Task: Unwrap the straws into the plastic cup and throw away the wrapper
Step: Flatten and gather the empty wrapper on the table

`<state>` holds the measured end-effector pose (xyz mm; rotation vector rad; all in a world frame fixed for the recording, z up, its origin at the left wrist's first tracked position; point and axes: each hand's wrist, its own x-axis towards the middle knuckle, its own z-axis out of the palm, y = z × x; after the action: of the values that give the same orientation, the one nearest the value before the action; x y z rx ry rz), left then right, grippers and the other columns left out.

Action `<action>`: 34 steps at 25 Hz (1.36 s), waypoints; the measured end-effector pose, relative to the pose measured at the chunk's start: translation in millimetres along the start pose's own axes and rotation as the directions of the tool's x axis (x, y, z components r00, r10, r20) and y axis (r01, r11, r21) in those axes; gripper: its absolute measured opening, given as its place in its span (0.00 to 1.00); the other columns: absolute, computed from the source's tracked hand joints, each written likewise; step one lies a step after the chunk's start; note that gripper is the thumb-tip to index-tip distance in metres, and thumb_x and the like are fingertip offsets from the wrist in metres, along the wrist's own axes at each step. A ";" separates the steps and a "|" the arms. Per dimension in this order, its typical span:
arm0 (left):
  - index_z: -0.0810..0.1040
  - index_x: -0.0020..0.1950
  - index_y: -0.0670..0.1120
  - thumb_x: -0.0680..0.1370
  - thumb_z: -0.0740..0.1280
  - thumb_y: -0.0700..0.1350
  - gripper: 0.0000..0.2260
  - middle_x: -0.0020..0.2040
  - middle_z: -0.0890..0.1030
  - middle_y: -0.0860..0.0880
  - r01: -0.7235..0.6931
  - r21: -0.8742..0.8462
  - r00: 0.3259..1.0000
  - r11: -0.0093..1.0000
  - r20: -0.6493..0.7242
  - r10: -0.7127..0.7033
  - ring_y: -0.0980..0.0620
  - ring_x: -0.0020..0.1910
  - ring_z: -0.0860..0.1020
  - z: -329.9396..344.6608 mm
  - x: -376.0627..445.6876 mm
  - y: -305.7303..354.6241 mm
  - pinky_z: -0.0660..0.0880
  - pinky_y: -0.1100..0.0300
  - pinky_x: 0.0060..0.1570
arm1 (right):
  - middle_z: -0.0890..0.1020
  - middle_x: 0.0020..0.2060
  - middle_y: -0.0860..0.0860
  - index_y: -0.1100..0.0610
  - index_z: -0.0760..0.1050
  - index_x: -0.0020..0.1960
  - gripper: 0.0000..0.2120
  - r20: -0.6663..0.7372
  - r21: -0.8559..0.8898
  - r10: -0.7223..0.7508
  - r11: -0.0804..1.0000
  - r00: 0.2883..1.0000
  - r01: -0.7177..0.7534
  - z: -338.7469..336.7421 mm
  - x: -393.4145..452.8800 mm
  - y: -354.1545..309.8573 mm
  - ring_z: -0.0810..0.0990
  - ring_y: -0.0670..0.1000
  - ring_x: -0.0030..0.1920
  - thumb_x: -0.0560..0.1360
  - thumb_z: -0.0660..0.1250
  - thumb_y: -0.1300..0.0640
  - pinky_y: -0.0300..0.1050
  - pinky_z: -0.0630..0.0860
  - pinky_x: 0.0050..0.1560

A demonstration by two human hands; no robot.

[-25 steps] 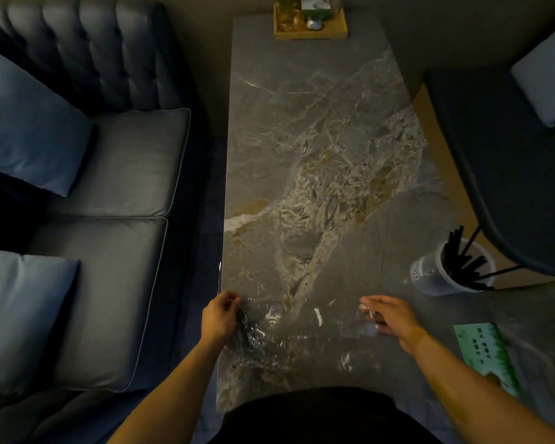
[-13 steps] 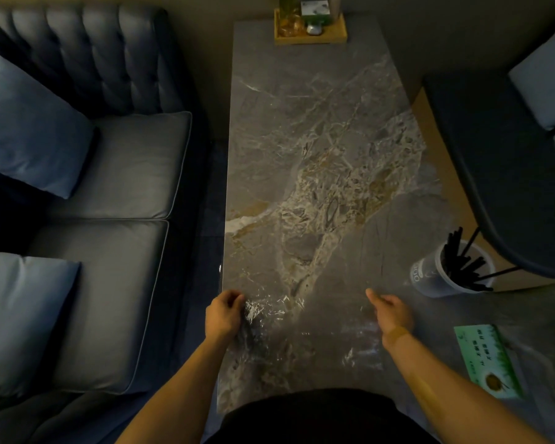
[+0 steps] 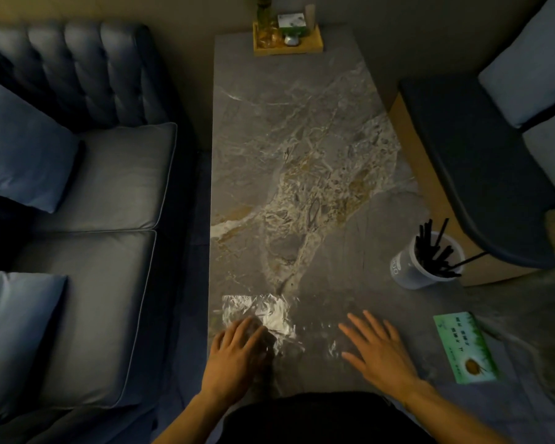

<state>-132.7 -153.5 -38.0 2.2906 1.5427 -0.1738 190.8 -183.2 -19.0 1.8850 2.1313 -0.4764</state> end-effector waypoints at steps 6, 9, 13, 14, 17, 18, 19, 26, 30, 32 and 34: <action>0.42 0.78 0.60 0.81 0.53 0.59 0.29 0.81 0.43 0.50 0.130 0.115 0.975 0.985 0.168 -0.148 0.44 0.79 0.43 -6.7 9.1 9.2 0.48 0.42 0.76 | 0.46 0.79 0.43 0.41 0.45 0.77 0.30 0.174 0.004 0.005 1.000 0.985 -0.006 -7.3 20.5 23.7 0.42 0.57 0.78 0.79 0.51 0.38 0.64 0.46 0.74; 0.47 0.79 0.57 0.81 0.55 0.58 0.29 0.81 0.47 0.50 0.203 0.116 0.965 0.972 0.146 -0.219 0.44 0.79 0.46 -17.4 13.5 19.6 0.49 0.42 0.76 | 0.46 0.79 0.46 0.42 0.46 0.77 0.30 0.196 0.039 -0.064 0.998 0.978 0.057 -19.0 28.4 33.8 0.43 0.57 0.78 0.79 0.52 0.39 0.63 0.47 0.75; 0.67 0.73 0.54 0.80 0.60 0.57 0.22 0.75 0.68 0.49 0.190 0.029 0.982 0.981 -0.028 -0.189 0.47 0.75 0.64 -33.4 27.5 60.5 0.60 0.49 0.73 | 0.66 0.74 0.47 0.45 0.62 0.74 0.25 0.092 0.295 -0.132 0.950 0.987 0.100 -29.4 4.0 73.0 0.62 0.51 0.74 0.79 0.54 0.38 0.49 0.62 0.70; 0.71 0.70 0.54 0.79 0.61 0.57 0.20 0.71 0.73 0.50 0.143 -0.012 0.986 0.990 -0.083 -0.144 0.48 0.70 0.70 -39.7 34.1 76.2 0.65 0.50 0.69 | 0.73 0.69 0.47 0.45 0.68 0.70 0.23 0.071 0.373 -0.114 0.924 0.991 0.079 -32.6 -6.1 88.3 0.69 0.49 0.70 0.78 0.57 0.38 0.45 0.67 0.65; 0.78 0.62 0.53 0.77 0.63 0.59 0.18 0.59 0.81 0.52 -0.045 -0.134 0.973 0.990 -0.229 0.014 0.50 0.58 0.79 -60.4 63.2 132.2 0.75 0.55 0.57 | 0.85 0.49 0.46 0.49 0.81 0.50 0.14 -0.013 0.547 0.075 0.835 0.997 -0.056 -45.2 -34.4 142.8 0.82 0.50 0.52 0.73 0.67 0.40 0.46 0.76 0.51; 0.77 0.61 0.53 0.76 0.64 0.61 0.18 0.57 0.81 0.52 -0.099 -0.165 0.965 0.981 -0.258 0.054 0.50 0.56 0.79 -67.5 74.5 150.0 0.75 0.56 0.55 | 0.85 0.44 0.48 0.50 0.81 0.46 0.12 -0.040 0.595 0.167 0.796 0.985 -0.111 -48.8 -39.6 161.8 0.83 0.51 0.48 0.71 0.70 0.42 0.49 0.77 0.47; 0.76 0.62 0.54 0.75 0.64 0.63 0.20 0.58 0.80 0.53 -0.147 -0.190 0.956 0.971 -0.278 0.091 0.51 0.56 0.79 -73.9 87.7 169.7 0.75 0.57 0.55 | 0.85 0.44 0.49 0.50 0.81 0.45 0.12 -0.059 0.640 0.248 0.753 0.967 -0.154 -53.3 -43.8 182.0 0.83 0.52 0.47 0.70 0.72 0.43 0.50 0.78 0.46; 0.39 0.75 0.67 0.60 0.71 0.73 0.54 0.78 0.51 0.60 -0.176 -0.553 0.982 0.815 -0.159 0.104 0.55 0.76 0.55 -90.4 165.2 281.8 0.59 0.55 0.71 | 0.53 0.78 0.51 0.42 0.38 0.77 0.60 -0.049 0.626 0.150 0.775 0.987 -0.087 -95.7 -12.2 251.4 0.55 0.57 0.76 0.59 0.74 0.32 0.60 0.64 0.71; 0.35 0.75 0.65 0.59 0.74 0.70 0.59 0.78 0.47 0.63 -0.159 -0.548 0.978 0.821 -0.199 0.057 0.55 0.78 0.50 -83.9 180.9 299.4 0.59 0.53 0.74 | 0.43 0.79 0.49 0.42 0.30 0.75 0.67 -0.009 0.599 0.003 0.800 1.000 0.003 -100.0 29.8 240.4 0.41 0.58 0.78 0.55 0.74 0.30 0.67 0.51 0.74; 0.35 0.75 0.66 0.59 0.74 0.71 0.58 0.77 0.49 0.64 -0.146 -0.547 0.978 0.824 -0.204 0.038 0.60 0.75 0.52 -83.1 183.6 298.6 0.60 0.56 0.73 | 0.41 0.79 0.49 0.43 0.29 0.75 0.66 0.031 0.548 -0.062 0.836 0.998 0.035 -96.0 47.7 234.6 0.38 0.57 0.78 0.56 0.73 0.29 0.67 0.49 0.75; 0.34 0.74 0.67 0.61 0.72 0.72 0.56 0.77 0.50 0.63 -0.145 -0.535 0.980 0.832 -0.192 0.048 0.58 0.76 0.54 -82.4 188.6 296.5 0.61 0.56 0.72 | 0.40 0.79 0.48 0.43 0.29 0.75 0.66 0.058 0.509 -0.090 0.859 0.994 0.048 -95.0 61.5 232.0 0.37 0.55 0.78 0.55 0.73 0.28 0.66 0.47 0.75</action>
<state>203.8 -57.3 50.4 1.9417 1.3231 0.4531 415.4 -64.1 25.9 1.9937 2.1720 -1.2146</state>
